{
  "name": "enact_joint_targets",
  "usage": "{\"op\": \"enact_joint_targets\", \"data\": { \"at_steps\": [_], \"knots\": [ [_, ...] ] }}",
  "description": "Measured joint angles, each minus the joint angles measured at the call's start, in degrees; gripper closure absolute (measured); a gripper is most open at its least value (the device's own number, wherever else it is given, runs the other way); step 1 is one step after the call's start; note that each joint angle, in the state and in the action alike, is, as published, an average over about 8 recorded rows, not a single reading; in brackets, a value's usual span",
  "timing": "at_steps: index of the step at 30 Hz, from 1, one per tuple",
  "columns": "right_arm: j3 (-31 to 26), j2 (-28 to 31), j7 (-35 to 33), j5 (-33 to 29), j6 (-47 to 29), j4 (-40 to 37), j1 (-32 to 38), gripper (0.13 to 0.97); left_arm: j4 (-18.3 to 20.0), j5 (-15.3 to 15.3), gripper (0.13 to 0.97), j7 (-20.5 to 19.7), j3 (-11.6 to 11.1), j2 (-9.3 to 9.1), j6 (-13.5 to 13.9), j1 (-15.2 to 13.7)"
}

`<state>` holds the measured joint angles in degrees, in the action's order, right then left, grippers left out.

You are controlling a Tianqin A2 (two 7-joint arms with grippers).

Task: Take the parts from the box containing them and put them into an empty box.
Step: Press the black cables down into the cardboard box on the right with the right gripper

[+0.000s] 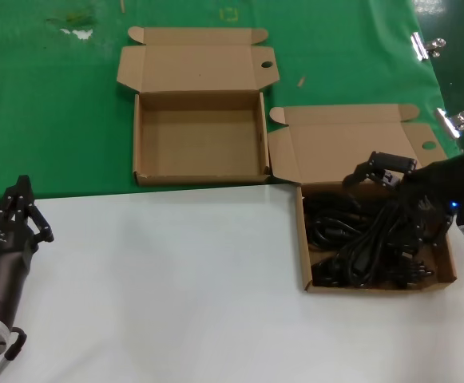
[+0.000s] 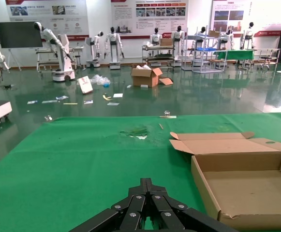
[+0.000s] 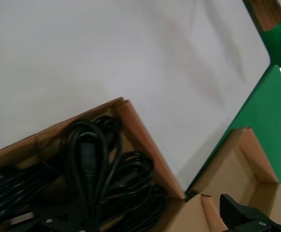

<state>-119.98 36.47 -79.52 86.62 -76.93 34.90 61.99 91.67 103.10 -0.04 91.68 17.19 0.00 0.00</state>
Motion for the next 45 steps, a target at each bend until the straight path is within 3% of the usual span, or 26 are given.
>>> {"op": "enact_joint_targets", "data": {
  "at_steps": [30,39,45],
  "knots": [
    [0.16,-1.8,-4.5,-1.42,1.9,-7.09,-0.66,0.148,0.0,0.01,0.957,0.01,0.0,0.0,0.0,0.0],
    [0.08,-2.46,-5.62,-1.92,2.28,-8.99,-0.08,0.232,0.0,0.01,0.957,0.01,0.0,0.0,0.0,0.0],
    [0.26,-2.59,-5.43,-1.82,2.24,-8.51,-0.41,0.344,0.0,0.01,0.957,0.01,0.0,0.0,0.0,0.0]
  ]
}}
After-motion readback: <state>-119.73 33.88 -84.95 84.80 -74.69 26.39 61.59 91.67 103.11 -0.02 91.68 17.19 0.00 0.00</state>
